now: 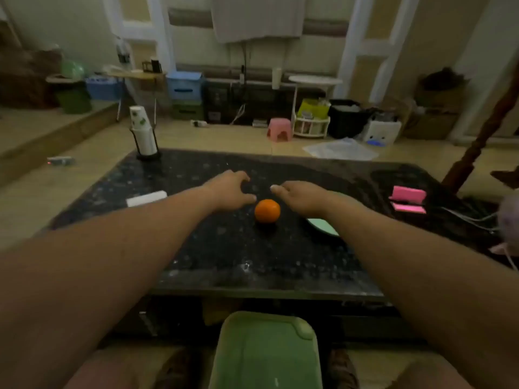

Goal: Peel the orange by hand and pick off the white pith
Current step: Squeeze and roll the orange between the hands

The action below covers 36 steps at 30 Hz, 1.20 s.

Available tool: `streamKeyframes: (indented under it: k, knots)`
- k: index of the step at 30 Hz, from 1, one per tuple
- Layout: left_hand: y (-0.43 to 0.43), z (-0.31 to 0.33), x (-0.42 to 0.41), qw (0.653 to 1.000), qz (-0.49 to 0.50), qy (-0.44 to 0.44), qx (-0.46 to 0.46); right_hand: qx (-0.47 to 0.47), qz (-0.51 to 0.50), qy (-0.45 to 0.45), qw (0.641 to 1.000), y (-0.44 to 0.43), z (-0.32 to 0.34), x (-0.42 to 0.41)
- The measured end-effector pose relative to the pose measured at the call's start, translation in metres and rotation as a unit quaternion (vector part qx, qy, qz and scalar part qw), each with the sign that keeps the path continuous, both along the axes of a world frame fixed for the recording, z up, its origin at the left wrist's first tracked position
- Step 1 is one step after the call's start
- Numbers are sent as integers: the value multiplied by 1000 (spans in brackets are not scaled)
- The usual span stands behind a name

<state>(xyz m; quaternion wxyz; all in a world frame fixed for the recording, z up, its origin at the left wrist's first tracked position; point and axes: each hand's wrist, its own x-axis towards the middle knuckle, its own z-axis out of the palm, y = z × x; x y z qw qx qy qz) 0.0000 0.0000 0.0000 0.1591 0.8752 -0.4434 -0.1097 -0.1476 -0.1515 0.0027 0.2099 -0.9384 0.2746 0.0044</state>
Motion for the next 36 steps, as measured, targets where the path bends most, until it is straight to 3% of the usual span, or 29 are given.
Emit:
streamKeyframes:
  k: [6, 11, 15, 19, 23, 28, 36]
  knots:
    - [-68, -95, 38, 988, 33, 150, -3, 60, -83, 47, 994, -60, -105, 38]
    - [-109, -133, 42, 972, 40, 227, -42, 126, -83, -10, 989, -70, -154, 62]
    - [-110, -135, 41, 939, 84, 312, -121, 167, -115, -128, 971, -59, -154, 59]
    - [-80, -118, 30, 857, 121, 458, -201, 192, -76, -221, 953, -38, -140, 45]
    - [-39, -93, 13, 807, 120, 527, -237, 196, -21, -255, 947, -8, -115, 26]
    - [6, -72, -14, 787, 125, 546, -258, 151, 25, -247, 957, 32, -90, 5]
    - [35, -58, -35, 783, 64, 577, -222, 204, 118, -212, 948, 26, -85, -23]
